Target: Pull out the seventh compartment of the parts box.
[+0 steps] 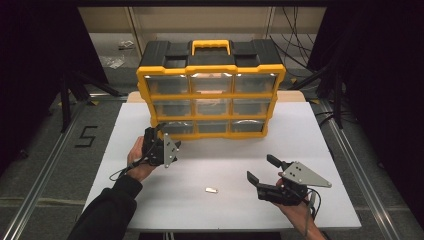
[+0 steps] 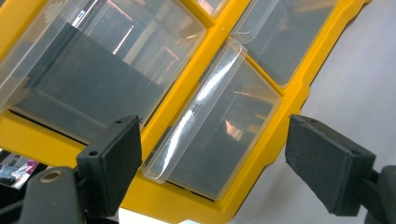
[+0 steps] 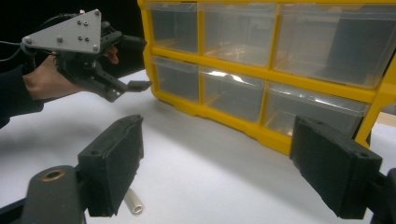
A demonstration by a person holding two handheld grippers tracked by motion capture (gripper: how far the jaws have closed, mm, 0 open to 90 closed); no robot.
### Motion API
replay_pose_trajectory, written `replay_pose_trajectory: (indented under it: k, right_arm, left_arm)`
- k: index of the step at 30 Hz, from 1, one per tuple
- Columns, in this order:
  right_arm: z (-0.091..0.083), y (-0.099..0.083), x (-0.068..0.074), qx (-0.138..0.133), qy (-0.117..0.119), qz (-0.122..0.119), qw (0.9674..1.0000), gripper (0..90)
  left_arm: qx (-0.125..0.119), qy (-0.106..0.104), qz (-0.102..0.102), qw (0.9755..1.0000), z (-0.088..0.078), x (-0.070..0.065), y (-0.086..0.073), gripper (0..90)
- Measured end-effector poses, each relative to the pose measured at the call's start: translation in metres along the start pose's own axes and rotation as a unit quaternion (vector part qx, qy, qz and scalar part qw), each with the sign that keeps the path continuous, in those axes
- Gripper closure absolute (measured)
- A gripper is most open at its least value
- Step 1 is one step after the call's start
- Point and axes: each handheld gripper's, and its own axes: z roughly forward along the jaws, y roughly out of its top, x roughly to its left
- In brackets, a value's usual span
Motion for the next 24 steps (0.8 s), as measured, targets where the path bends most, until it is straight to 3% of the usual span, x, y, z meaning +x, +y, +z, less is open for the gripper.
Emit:
replay_pose_trajectory:
  k: [24]
  right_arm:
    - [0.0,0.0,0.0,-0.001,0.0,-0.001,1.0,18.6]
  left_arm:
    - [0.0,0.027,0.006,0.9996,0.019,0.002,-0.004,23.0]
